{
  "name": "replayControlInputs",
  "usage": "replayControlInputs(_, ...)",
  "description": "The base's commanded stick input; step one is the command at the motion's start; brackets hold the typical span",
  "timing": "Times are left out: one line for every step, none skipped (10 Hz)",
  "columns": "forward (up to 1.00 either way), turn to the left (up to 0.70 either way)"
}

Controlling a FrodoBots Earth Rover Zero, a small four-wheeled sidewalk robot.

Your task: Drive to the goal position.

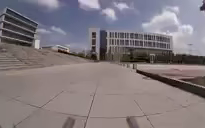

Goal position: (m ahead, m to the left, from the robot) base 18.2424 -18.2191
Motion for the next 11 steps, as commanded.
replayControlInputs(0.70,0.01)
replayControlInputs(0.70,0.01)
replayControlInputs(0.70,0.01)
replayControlInputs(0.70,0.01)
replayControlInputs(0.70,0.01)
replayControlInputs(0.70,0.01)
replayControlInputs(0.70,0.01)
replayControlInputs(0.70,0.01)
replayControlInputs(0.70,0.01)
replayControlInputs(0.70,0.01)
replayControlInputs(0.70,0.01)
